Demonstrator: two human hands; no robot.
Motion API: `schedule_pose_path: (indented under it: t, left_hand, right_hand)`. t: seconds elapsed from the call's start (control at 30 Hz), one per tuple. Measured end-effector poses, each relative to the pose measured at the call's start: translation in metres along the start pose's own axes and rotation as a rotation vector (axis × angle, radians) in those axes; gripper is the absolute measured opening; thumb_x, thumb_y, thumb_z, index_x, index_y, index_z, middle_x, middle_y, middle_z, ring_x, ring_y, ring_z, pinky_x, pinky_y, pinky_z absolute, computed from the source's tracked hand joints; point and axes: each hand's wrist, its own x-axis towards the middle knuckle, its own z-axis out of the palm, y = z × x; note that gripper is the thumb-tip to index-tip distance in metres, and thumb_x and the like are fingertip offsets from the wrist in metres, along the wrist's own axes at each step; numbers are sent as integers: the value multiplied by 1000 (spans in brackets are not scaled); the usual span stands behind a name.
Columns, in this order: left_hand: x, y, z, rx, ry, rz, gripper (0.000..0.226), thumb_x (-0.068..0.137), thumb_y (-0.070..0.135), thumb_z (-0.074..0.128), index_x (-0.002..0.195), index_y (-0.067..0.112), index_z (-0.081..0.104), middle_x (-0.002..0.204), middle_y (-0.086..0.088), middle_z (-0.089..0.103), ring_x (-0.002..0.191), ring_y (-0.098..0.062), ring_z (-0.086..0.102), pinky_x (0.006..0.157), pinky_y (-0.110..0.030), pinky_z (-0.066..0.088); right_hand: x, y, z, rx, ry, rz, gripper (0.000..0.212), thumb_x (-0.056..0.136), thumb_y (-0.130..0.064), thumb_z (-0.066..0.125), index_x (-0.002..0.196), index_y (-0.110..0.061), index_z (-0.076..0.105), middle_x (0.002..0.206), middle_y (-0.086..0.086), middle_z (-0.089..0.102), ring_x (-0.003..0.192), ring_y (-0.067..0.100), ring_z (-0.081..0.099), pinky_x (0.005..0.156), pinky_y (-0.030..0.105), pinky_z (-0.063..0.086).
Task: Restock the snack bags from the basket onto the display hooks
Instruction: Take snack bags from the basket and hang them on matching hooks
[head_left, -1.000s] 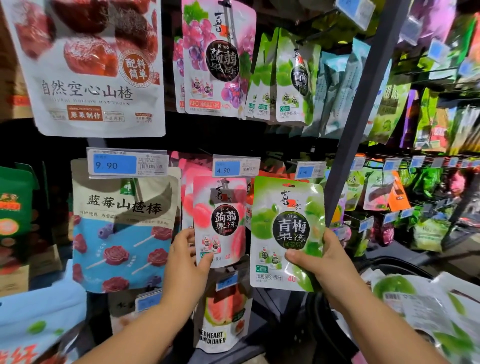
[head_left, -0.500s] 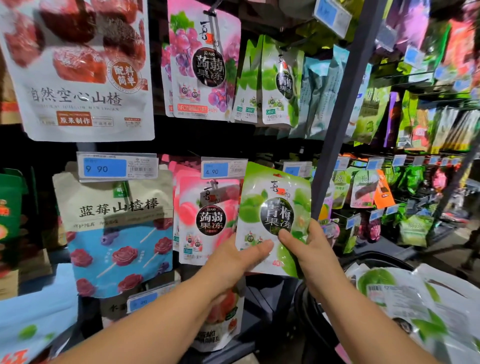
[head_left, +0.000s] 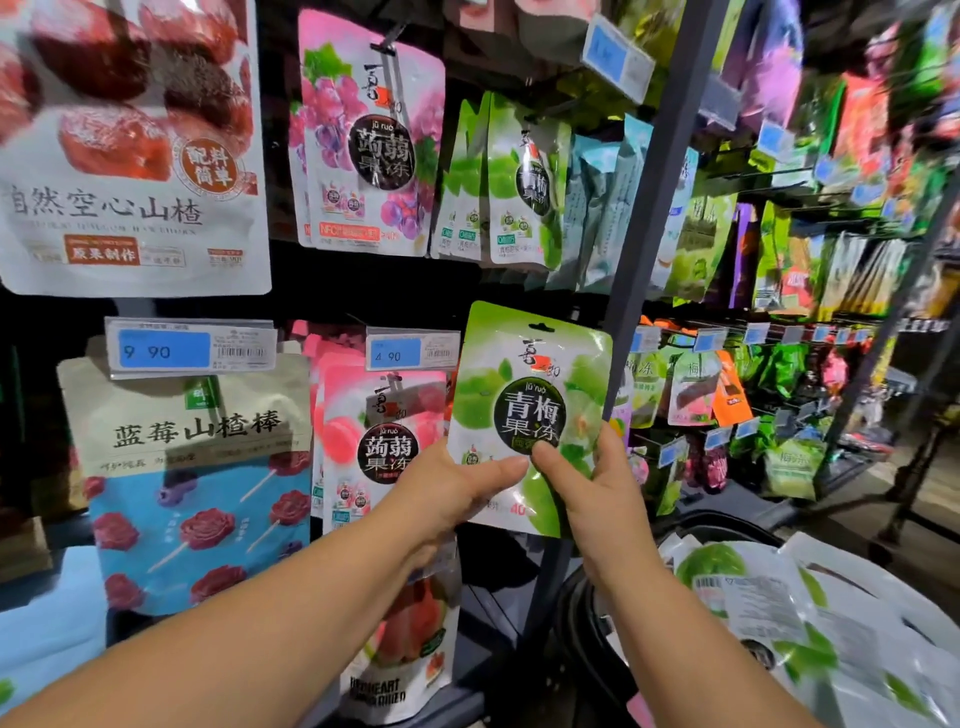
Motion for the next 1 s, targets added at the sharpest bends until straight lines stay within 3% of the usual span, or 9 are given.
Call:
schedule_pose_path:
  t: [0.17, 0.23, 0.33, 0.43, 0.53, 0.63, 0.73, 0.9, 1.0]
  left_hand:
    - [18, 25, 11, 16, 6, 92, 21, 85, 3, 71, 105, 10, 71, 93, -2, 78, 83, -14, 74, 64, -17, 54]
    - [31, 43, 17, 11, -7, 122, 8, 88, 0, 67, 95, 4, 67, 70, 5, 74, 59, -3, 69, 53, -11, 49]
    - [51, 68, 26, 46, 12, 182, 16, 92, -2, 60, 85, 11, 55, 41, 11, 53, 36, 4, 48, 39, -6, 35]
    - [82, 81, 28, 71, 75, 218, 4, 89, 10, 70, 87, 9, 66, 65, 5, 70, 57, -5, 61, 50, -13, 45]
    - [109, 98, 33, 107, 80, 223, 23, 82, 28, 78, 102, 17, 72, 94, -2, 76, 81, -18, 71, 71, -27, 56]
    - [130, 116, 37, 177, 65, 231, 17, 82, 35, 77, 84, 20, 70, 66, 12, 67, 57, -5, 58, 53, -18, 43]
    - [144, 132, 43, 142, 83, 230, 11, 90, 23, 72, 81, 20, 65, 51, 15, 59, 43, 3, 52, 43, -9, 38]
    - [165, 152, 46, 143, 86, 246, 14, 91, 26, 70, 80, 20, 63, 53, 17, 61, 46, 6, 55, 50, -12, 43]
    - [176, 158, 45, 188, 98, 262, 17, 92, 33, 68, 89, 17, 65, 61, 15, 63, 54, 1, 58, 56, -16, 45]
  right_hand:
    - [21, -18, 1, 6, 81, -20, 48, 85, -25, 76, 124, -32, 49, 110, -5, 72, 97, 8, 70, 87, 30, 55]
    - [34, -25, 2, -9, 92, -57, 56, 85, -25, 76, 125, -39, 39, 106, 0, 73, 97, 16, 71, 89, 39, 55]
    - [55, -41, 1, -56, 78, -120, 61, 87, -26, 74, 116, -57, 31, 110, 1, 66, 99, 17, 68, 85, 35, 53]
    - [80, -56, -3, -111, 36, -181, 52, 90, -27, 70, 113, -60, 37, 115, -14, 55, 105, 6, 60, 83, 24, 48]
    - [110, -62, -7, -212, 67, -230, 38, 90, -32, 70, 117, -53, 53, 124, -12, 55, 114, 10, 56, 100, 38, 48]
    - [135, -71, -7, -241, 94, -227, 38, 91, -32, 68, 122, -49, 54, 130, -4, 55, 117, 14, 55, 105, 43, 45]
    - [154, -79, -6, -212, 101, -250, 38, 92, -31, 66, 121, -52, 53, 132, -5, 53, 119, 16, 55, 106, 44, 44]
    - [178, -86, -1, -184, 115, -261, 38, 96, -32, 62, 125, -54, 52, 133, -8, 51, 119, 13, 51, 95, 32, 41]
    - [187, -89, 4, -154, 123, -266, 35, 97, -32, 60, 116, -60, 52, 134, -9, 50, 120, 9, 50, 99, 33, 41]
